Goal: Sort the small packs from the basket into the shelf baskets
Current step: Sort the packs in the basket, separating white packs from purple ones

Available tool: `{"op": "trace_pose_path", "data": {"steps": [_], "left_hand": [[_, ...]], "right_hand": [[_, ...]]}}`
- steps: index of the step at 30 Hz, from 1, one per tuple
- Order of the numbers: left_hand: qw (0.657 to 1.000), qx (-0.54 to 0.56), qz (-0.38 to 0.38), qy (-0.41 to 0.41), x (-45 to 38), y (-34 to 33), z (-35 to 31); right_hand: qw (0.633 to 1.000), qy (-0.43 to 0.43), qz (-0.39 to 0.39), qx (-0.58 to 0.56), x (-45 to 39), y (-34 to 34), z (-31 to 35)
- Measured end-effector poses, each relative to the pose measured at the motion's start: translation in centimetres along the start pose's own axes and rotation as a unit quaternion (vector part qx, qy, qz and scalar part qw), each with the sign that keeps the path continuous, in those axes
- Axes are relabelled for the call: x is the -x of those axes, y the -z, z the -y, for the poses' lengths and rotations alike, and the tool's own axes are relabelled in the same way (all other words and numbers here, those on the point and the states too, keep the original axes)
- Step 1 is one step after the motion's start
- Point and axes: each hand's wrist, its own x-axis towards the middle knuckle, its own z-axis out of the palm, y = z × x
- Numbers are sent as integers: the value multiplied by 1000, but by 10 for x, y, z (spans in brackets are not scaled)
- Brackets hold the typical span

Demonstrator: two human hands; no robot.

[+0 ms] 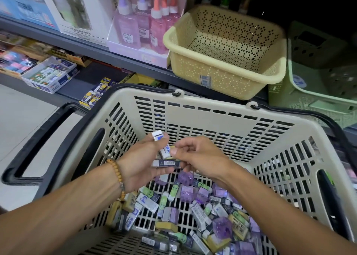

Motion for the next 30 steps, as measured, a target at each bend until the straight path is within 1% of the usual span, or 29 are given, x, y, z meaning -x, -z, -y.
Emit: {"op": "trace_pose_path", "data": {"steps": [4, 6, 7, 9, 10, 12, 13, 15, 19, 21, 24, 25, 28, 30], "left_hand": [[1000, -4, 20, 2, 0, -3, 1], [1000, -18, 17, 0, -1, -4, 3], [1000, -24, 10, 0, -3, -3, 3], [1000, -26, -15, 0, -5, -1, 2], [999, -29, -25, -2, -6, 0, 2], [998, -47, -34, -10, -7, 3, 2], [998, -60, -33, -14, -7, 3, 2], [996, -83, -25, -19, -7, 3, 4], [990, -142, -17, -12, -7, 1, 6], [986, -169, -14, -4, -6, 2, 7], [981, -194, -13, 5, -6, 0, 8], [980, -200, -11, 7, -6, 0, 8], [980, -200, 6, 7, -4, 0, 8], [978, -206, 23, 11, -4, 1, 8]], "right_hand": [[988, -60, 52, -130, 0, 4, -8], [982, -76, 67, -159, 0, 9, -14], [980, -82, 58, -175, -2, 14, -17], [974, -96, -8, -203, -5, 30, -25], [976, -102, -58, -183, -6, 40, -30], [982, -109, -145, -52, -7, 53, -40], [980, -104, -168, 6, -8, 55, -46], [976, -102, -186, 54, -11, 50, -53], [978, -115, -159, 73, -18, 37, -60], [978, -112, -157, 76, -17, 38, -58], [977, -63, -174, 107, -9, 39, -47], [981, -38, -160, 107, -6, 36, -40], [999, -5, -30, 43, -3, 22, -19], [999, 4, 32, 30, -3, 13, -13]]}}
